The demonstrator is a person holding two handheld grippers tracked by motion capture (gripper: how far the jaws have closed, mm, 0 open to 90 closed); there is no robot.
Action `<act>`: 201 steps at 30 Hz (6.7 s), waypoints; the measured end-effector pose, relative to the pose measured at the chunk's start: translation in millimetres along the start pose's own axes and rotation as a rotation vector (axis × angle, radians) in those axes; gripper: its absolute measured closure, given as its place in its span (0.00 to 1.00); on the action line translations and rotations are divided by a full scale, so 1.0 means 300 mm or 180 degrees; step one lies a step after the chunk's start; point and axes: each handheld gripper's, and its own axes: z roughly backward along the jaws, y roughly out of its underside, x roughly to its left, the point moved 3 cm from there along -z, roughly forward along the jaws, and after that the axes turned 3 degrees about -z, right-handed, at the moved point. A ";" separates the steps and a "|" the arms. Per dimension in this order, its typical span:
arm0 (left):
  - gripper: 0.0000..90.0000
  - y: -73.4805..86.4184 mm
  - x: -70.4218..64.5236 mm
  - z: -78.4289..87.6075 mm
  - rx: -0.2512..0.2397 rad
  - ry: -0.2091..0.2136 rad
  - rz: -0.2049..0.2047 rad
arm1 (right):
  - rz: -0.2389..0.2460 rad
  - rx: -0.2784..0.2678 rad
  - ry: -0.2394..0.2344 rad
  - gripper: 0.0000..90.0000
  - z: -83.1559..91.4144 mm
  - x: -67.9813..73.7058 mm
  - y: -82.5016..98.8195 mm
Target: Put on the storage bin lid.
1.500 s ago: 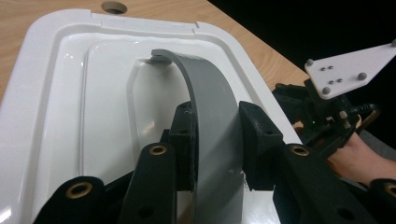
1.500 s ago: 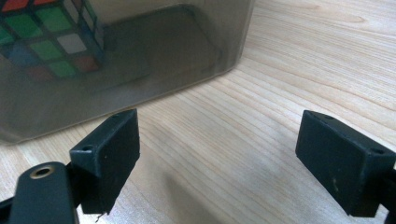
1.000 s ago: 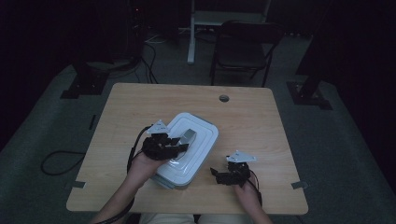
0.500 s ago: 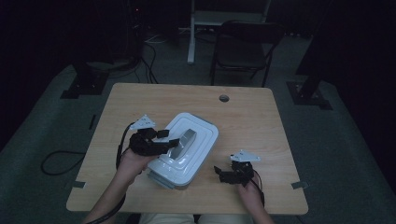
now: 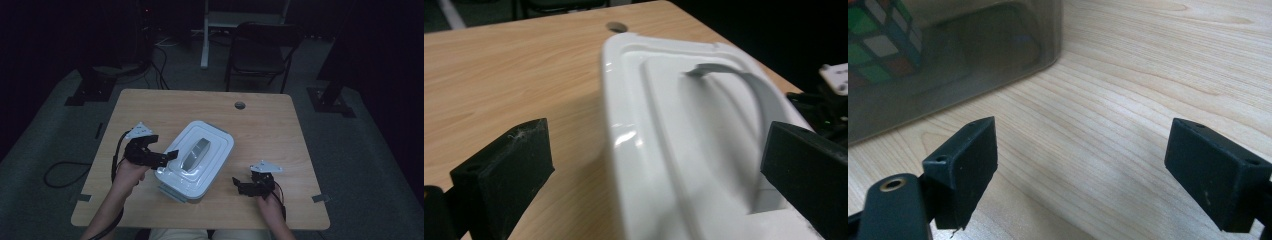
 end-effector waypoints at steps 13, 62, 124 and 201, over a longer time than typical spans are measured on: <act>0.01 0.064 0.160 -0.017 -0.0286 -0.0689 0.0114 | -0.0017 0.0057 -0.0040 0.15 -0.010 0.004 0.005; 0.01 0.283 0.118 -0.266 0.0182 -0.0572 0.0058 | -0.0110 -0.0195 0.0049 0.14 -0.010 0.062 -0.011; 0.01 0.297 0.021 -0.271 0.0307 -0.0401 -0.0136 | -0.0363 -0.0140 0.0703 0.14 0.113 -0.219 0.050; 0.01 0.525 0.381 0.072 0.0519 -0.1697 0.0843 | -0.0852 0.0210 0.1355 0.14 0.219 -0.430 0.155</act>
